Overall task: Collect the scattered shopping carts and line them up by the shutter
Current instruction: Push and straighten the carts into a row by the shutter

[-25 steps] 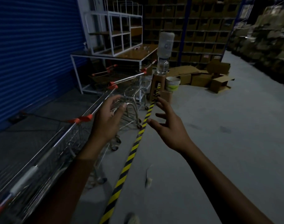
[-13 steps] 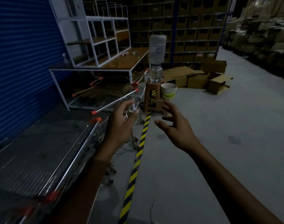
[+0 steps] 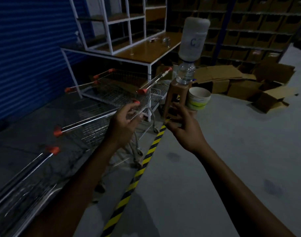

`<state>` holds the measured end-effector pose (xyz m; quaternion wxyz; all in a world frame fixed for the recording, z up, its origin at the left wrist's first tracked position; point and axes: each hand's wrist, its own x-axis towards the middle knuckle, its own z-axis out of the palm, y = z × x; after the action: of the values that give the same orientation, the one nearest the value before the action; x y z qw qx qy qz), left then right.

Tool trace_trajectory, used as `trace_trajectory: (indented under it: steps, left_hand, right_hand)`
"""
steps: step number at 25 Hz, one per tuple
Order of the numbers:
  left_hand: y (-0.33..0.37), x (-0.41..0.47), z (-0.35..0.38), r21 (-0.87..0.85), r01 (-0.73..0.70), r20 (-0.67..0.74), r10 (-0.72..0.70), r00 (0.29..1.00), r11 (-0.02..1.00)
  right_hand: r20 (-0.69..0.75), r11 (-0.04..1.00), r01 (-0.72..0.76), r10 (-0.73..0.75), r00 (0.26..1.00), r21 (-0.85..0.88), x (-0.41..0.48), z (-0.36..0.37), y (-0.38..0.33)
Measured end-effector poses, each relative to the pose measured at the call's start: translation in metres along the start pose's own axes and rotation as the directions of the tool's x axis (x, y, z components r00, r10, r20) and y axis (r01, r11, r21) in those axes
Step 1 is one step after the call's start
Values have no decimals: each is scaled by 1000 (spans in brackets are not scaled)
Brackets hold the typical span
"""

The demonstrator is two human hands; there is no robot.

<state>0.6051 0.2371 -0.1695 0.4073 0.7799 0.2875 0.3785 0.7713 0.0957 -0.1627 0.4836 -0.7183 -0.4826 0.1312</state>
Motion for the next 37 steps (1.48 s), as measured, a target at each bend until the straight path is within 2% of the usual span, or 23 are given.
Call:
trace_trajectory:
  steps: [4,8,13,16,18,20,22,24,25,26,28,30,32,35,37]
  left_hand:
    - [-14,77,35,15,56,-82,-54,995,998]
    - [-62,155,69,42,113,-163,-105,981,993]
    - [-147,279,120,55,165,-286,-143,948,985]
    - [-180,368,153,77,219,-346,-180,921,973]
    - [-195,423,175,104,262,-337,-214,917,960]
    - [-217,463,190,193,339,-236,-292,927,921]
    - [-243,493,202,389,419,-104,-413,905,820]
    - [-269,506,218,598,465,-29,-562,827,653]
    - [-282,508,228,667,475,-52,-600,799,575]
    - [-295,507,238,730,484,-133,-594,794,483]
    - [-310,508,262,835,466,-269,-523,809,292]
    - [-315,520,275,874,453,-359,-395,846,176]
    - [-313,538,288,878,461,-389,-373,842,125]
    - [-319,573,305,830,551,-428,-539,726,84]
    - [-328,600,315,819,574,-442,-615,653,20]
  right_hand:
    - [123,1000,13,-15,992,15,101,-21,50]
    - [221,998,56,-54,974,-1,193,-19,111]
    - [336,975,161,-103,936,-152,347,-11,198]
    - [458,941,254,-128,880,-224,448,-9,242]
    - [542,915,313,-132,830,-255,516,-10,268]
    - [596,883,367,-130,792,-295,570,-7,289]
    - [634,802,468,-149,759,-372,623,1,317]
    - [684,675,572,-136,717,-466,677,15,352]
    - [716,606,613,-100,691,-507,704,25,371]
    - [742,563,633,-50,668,-532,727,34,390]
    - [790,557,662,-17,613,-502,768,51,426]
    - [815,567,701,-86,574,-433,800,62,455]
    - [835,581,725,-134,533,-369,828,65,476]
    - [878,537,787,-161,451,-305,873,70,493]
    - [888,502,813,-170,426,-294,909,76,503]
